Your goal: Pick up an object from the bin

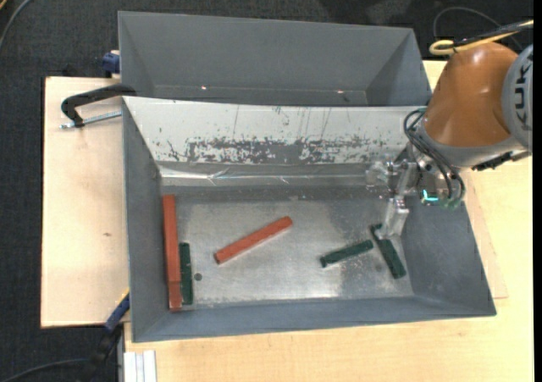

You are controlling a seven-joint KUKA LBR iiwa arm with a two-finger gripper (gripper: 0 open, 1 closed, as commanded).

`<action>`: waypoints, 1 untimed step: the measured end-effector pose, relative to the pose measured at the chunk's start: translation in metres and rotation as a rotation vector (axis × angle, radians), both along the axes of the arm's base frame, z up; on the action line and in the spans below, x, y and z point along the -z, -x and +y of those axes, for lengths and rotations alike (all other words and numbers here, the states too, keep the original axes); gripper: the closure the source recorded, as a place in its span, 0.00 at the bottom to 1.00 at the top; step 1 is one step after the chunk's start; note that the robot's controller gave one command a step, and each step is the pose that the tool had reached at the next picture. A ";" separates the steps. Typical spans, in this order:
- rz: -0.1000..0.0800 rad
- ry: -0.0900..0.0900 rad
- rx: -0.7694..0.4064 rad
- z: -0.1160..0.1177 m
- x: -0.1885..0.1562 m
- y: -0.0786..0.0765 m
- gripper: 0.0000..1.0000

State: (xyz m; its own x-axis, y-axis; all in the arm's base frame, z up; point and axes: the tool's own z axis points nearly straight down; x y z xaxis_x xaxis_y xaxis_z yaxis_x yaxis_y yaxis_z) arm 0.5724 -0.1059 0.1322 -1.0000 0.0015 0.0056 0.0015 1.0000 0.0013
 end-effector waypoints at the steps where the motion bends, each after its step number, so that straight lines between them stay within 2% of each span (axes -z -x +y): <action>1: 0.006 -0.003 -0.037 0.046 0.066 0.081 0.00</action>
Offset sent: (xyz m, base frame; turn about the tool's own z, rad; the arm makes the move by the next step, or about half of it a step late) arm -0.0772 0.0425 -0.0622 -0.0347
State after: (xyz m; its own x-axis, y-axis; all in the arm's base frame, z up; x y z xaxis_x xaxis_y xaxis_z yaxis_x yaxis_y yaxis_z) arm 0.4911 -0.0604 0.0666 -0.9993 -0.0356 0.0116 -0.0356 0.9994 0.0044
